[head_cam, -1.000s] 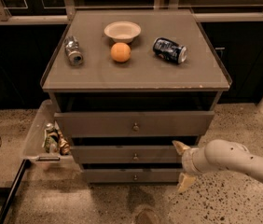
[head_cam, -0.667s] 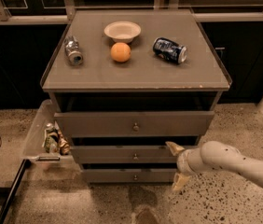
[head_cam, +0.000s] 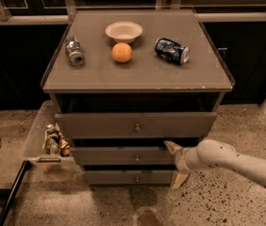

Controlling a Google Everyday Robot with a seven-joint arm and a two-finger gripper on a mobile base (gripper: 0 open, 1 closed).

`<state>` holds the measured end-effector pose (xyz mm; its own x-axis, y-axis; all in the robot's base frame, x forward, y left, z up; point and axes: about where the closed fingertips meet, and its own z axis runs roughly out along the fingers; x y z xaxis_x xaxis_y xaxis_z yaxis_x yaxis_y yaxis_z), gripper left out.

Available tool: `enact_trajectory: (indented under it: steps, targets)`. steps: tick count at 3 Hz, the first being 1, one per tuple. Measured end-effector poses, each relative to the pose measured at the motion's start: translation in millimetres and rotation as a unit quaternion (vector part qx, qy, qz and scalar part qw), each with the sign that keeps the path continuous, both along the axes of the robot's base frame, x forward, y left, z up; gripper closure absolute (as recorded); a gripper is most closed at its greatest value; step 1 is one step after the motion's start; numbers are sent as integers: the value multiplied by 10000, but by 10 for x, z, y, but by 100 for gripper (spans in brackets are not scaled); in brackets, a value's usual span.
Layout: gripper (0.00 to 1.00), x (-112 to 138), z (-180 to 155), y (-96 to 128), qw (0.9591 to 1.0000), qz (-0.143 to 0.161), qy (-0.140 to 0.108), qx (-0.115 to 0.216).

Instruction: Open middle drawer

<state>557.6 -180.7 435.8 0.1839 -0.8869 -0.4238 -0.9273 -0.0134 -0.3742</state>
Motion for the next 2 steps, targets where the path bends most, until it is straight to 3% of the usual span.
enact_trajectory:
  steps: [2]
  targets:
    - [0,139,-118,9,9999,1,-62,-114]
